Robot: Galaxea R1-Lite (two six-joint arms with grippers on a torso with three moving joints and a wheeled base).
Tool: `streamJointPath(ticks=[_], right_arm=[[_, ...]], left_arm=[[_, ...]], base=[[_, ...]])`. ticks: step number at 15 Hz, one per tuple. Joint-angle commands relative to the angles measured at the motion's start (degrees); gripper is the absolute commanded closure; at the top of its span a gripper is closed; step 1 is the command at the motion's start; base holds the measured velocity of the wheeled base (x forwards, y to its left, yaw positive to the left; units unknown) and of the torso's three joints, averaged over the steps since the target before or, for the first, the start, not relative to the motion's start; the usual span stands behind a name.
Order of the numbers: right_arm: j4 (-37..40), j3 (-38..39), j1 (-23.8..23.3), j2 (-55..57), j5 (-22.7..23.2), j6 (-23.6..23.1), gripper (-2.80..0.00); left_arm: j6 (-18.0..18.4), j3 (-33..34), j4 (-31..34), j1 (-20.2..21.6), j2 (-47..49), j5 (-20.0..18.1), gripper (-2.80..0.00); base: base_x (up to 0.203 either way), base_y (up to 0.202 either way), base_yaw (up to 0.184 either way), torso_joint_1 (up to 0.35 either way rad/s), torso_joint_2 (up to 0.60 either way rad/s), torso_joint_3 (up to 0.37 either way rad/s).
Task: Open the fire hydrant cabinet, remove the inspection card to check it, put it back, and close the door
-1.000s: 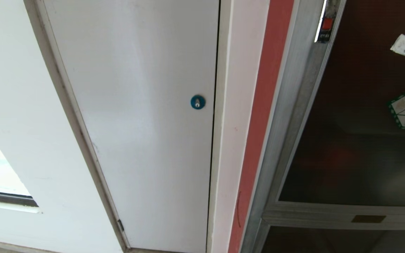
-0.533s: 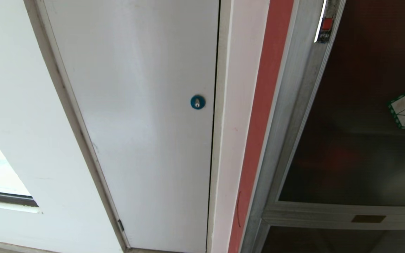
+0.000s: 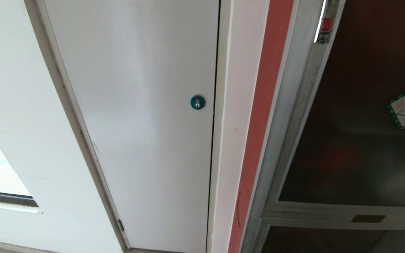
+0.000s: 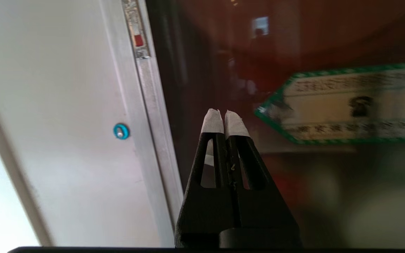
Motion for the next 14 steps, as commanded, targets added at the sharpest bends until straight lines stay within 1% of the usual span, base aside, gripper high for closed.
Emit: streamJointPath(ticks=[1, 3, 5, 7, 9, 11, 12, 14], right_arm=[[1.26, 3.52, -0.82, -9.94, -0.74, 0.03, 0.0], [2.55, 7.7, -0.93, -14.61, 0.19, -0.25, 0.0], [5.4, 12.78, -1.03, -20.13, 3.52, -0.98, 0.0], [7.36, 19.0, -1.06, -23.49, 4.83, -3.42, 0.0], [5.1, 25.58, -1.07, -23.86, 4.96, -5.6, 0.0], [-0.35, 32.44, -1.07, -23.95, 4.9, -6.55, 0.0], [-1.14, 34.27, -1.07, -23.97, 4.84, -6.93, 0.0], [0.47, 34.18, -1.07, -23.98, 3.84, -8.17, 0.0]], left_arm=[[0.02, 0.42, -0.02, 0.01, 0.04, -0.01, 0.0], [0.02, 0.35, -0.02, 0.01, 0.04, -0.01, 0.0], [0.02, 0.35, -0.02, 0.01, 0.04, -0.01, 0.0], [0.02, 0.35, -0.02, 0.01, 0.04, -0.01, 0.0], [0.02, 0.35, -0.02, 0.01, 0.04, -0.01, 0.0], [0.02, 0.35, -0.02, 0.01, 0.04, -0.01, 0.0], [0.02, 0.35, -0.02, 0.01, 0.04, -0.01, 0.0], [0.02, 0.35, -0.02, 0.01, 0.04, -0.01, 0.0]], base=[[0.0, 0.0, 0.0, 0.0, 0.0, 0.0], [0.0, 0.0, 0.0, 0.0, 0.0, 0.0], [0.0, 0.0, 0.0, 0.0, 0.0, 0.0], [0.0, 0.0, 0.0, 0.0, 0.0, 0.0], [0.0, 0.0, 0.0, 0.0, 0.0, 0.0], [0.0, 0.0, 0.0, 0.0, 0.0, 0.0], [0.0, 0.0, 0.0, 0.0, 0.0, 0.0], [0.0, 0.0, 0.0, 0.0, 0.0, 0.0]])
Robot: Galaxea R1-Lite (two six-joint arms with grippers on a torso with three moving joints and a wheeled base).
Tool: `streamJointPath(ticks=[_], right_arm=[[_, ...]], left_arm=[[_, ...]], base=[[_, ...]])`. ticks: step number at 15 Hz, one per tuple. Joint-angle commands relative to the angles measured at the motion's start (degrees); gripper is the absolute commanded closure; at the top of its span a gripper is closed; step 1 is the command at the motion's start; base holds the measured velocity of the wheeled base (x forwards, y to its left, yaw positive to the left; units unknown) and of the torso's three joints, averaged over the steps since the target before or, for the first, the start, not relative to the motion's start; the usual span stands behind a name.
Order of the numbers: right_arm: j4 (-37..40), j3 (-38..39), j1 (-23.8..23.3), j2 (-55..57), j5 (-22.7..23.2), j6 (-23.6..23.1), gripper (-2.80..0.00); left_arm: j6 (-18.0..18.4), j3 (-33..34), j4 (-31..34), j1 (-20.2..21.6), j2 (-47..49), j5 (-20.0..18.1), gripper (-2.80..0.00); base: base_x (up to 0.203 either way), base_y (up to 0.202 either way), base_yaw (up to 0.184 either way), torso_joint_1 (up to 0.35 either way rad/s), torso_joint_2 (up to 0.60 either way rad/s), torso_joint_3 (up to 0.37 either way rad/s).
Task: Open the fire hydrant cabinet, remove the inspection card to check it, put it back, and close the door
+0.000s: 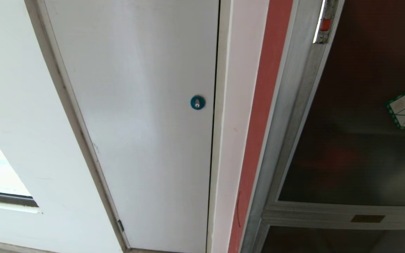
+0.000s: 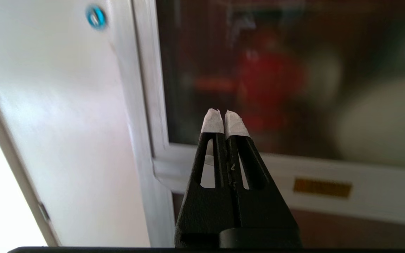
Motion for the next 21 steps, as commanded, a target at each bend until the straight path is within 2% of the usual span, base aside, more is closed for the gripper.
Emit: streamJointPath(ticks=[1, 6, 21], right_arm=[[1.4, 0.99, 0.03, -0.2, -0.98, -0.9, 0.0], [10.74, 0.99, 0.03, -0.2, -3.61, -1.59, 0.0], [11.2, 0.99, 0.03, -0.2, -3.9, -1.37, 0.0]], left_arm=[[-0.01, 0.35, -0.02, 0.01, 0.04, 0.0, 0.0], [-0.01, 0.35, -0.02, 0.01, 0.04, 0.0, 0.0], [-0.01, 0.35, -0.02, 0.01, 0.04, 0.0, 0.0]], base=[[0.0, 0.0, 0.0, 0.0, 0.0, 0.0], [0.0, 0.0, 0.0, 0.0, 0.0, 0.0], [0.0, 0.0, 0.0, 0.0, 0.0, 0.0]])
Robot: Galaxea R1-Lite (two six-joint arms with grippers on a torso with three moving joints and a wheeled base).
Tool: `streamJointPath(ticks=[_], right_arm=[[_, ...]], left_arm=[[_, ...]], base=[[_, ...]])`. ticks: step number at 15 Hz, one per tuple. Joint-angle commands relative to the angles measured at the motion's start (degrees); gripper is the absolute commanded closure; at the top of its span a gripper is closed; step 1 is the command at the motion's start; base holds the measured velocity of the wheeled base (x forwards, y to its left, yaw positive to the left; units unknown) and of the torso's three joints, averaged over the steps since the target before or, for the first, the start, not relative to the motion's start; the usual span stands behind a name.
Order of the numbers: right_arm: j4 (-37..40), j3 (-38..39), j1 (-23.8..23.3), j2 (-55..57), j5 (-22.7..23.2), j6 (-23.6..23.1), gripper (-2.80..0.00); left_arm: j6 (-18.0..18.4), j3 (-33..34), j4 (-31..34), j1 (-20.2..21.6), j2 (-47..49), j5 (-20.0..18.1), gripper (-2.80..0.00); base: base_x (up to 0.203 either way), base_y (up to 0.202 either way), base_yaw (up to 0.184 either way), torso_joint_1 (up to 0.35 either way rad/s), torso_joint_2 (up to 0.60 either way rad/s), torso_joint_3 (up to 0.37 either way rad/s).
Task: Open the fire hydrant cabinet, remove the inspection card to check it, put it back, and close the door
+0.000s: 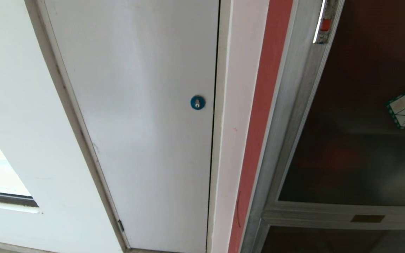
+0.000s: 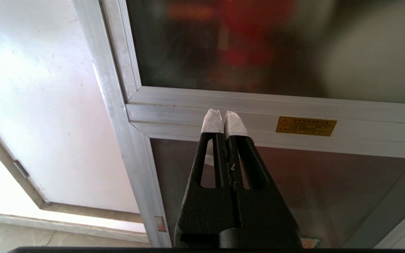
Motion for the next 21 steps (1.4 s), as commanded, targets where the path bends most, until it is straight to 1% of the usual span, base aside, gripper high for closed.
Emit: streamJointPath(ticks=[1, 21], right_arm=[[-0.02, 0.18, 0.03, 0.09, 0.05, -0.02, 0.0], [-0.02, 0.18, 0.03, 0.09, -0.04, 0.19, 0.0]], left_arm=[[-0.01, 0.35, -0.02, 0.01, 0.04, 0.0, 0.0], [-0.01, 0.35, -0.02, 0.01, 0.04, 0.0, 0.0]], base=[[0.0, 0.0, 0.0, 0.0, 0.0, 0.0], [0.0, 0.0, 0.0, 0.0, 0.0, 0.0]])
